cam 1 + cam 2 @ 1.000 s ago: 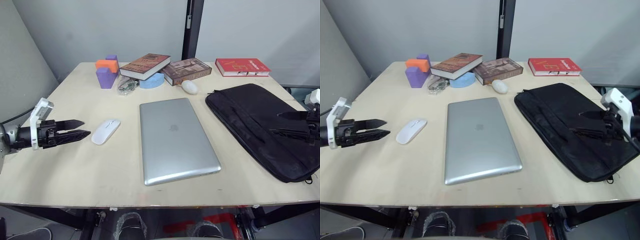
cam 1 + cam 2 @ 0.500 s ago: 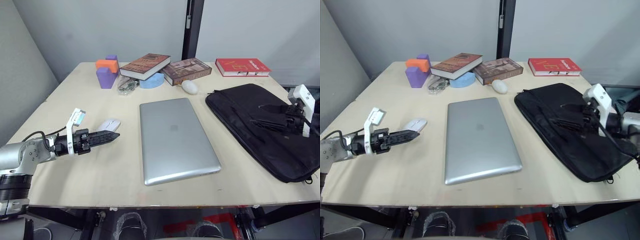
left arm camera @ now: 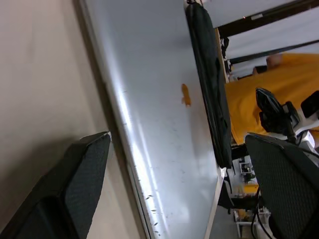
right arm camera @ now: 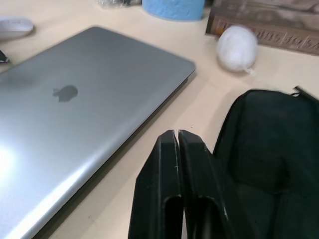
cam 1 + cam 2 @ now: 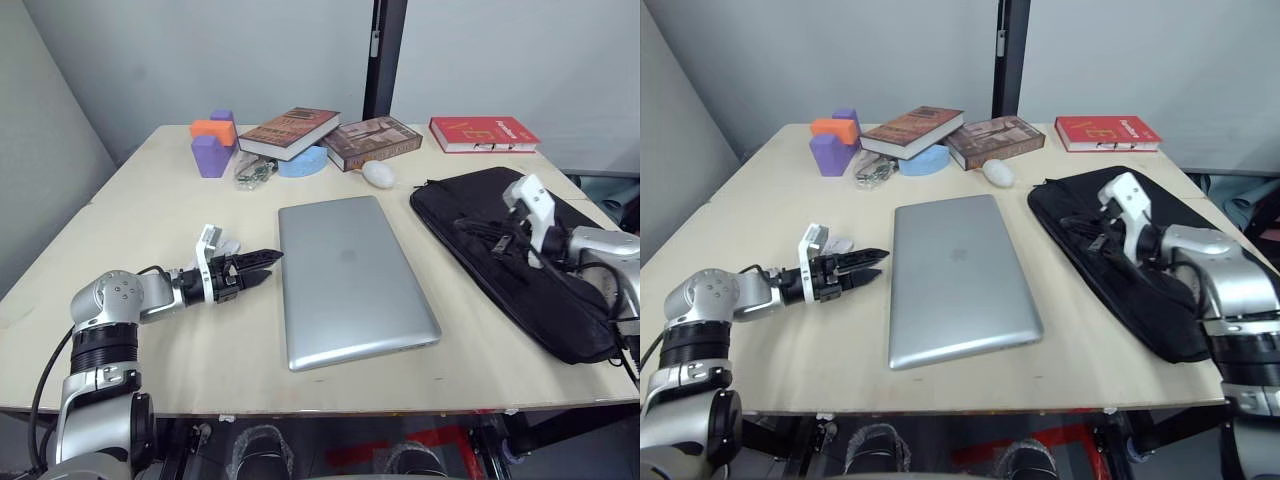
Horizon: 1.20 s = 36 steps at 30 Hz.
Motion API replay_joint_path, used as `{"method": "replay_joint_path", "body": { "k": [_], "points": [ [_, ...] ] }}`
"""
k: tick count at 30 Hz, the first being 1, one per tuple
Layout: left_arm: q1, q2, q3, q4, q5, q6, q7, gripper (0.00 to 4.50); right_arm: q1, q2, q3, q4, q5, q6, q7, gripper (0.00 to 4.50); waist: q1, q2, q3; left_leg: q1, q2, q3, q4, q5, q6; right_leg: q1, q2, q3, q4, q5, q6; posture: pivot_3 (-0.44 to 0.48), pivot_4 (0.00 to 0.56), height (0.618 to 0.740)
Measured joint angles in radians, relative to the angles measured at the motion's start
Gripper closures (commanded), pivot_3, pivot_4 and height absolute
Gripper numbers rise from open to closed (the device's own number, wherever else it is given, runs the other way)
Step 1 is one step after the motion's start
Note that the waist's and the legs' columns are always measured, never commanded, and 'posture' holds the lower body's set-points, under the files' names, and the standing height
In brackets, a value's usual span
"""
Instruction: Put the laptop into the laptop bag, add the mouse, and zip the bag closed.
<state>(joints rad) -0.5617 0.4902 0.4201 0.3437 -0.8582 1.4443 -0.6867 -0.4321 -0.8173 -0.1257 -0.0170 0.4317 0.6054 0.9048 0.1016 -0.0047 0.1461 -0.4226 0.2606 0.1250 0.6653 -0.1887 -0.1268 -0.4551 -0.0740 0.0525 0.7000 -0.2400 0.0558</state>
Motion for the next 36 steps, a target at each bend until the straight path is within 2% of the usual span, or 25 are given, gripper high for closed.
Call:
{"method": "replay_joint_path", "body": {
  "k": [12,19,25,36],
  "points": [
    [-0.087,-0.029,-0.077,0.069,0.038,-0.014,0.011,0.00,-0.138,0.166,0.256,0.287,-0.268,-0.068,-0.122,4.49,0.002,0.000,0.000,0.000,-0.001,-0.002,0.000,-0.001,-0.002,0.002,-0.001,-0.002,0.000,0.000,0.000,0.000,0.150,0.707],
    [-0.103,-0.042,-0.084,0.099,0.049,-0.041,0.017,0.00,-0.226,0.250,0.283,0.401,-0.345,-0.106,-0.157,4.49,0.001,0.000,0.000,0.002,-0.005,-0.004,0.000,-0.002,-0.007,0.005,-0.004,-0.002,0.000,0.000,0.000,0.000,0.150,0.707],
    [-0.103,-0.047,-0.087,0.098,0.050,-0.050,0.017,0.00,-0.248,0.324,0.299,0.402,-0.371,-0.102,-0.132,4.49,-0.003,0.000,0.000,0.002,-0.006,-0.004,0.000,-0.002,-0.007,0.005,-0.006,-0.002,0.000,0.000,0.000,0.000,0.150,0.707],
    [-0.100,-0.070,-0.085,0.083,0.049,-0.069,0.020,0.00,-0.255,0.353,0.279,0.371,-0.370,-0.031,-0.097,4.49,-0.014,0.001,0.000,0.002,-0.006,-0.004,-0.005,-0.002,-0.008,0.004,-0.006,-0.003,-0.002,0.000,0.000,0.000,0.150,0.707]
  ]
}}
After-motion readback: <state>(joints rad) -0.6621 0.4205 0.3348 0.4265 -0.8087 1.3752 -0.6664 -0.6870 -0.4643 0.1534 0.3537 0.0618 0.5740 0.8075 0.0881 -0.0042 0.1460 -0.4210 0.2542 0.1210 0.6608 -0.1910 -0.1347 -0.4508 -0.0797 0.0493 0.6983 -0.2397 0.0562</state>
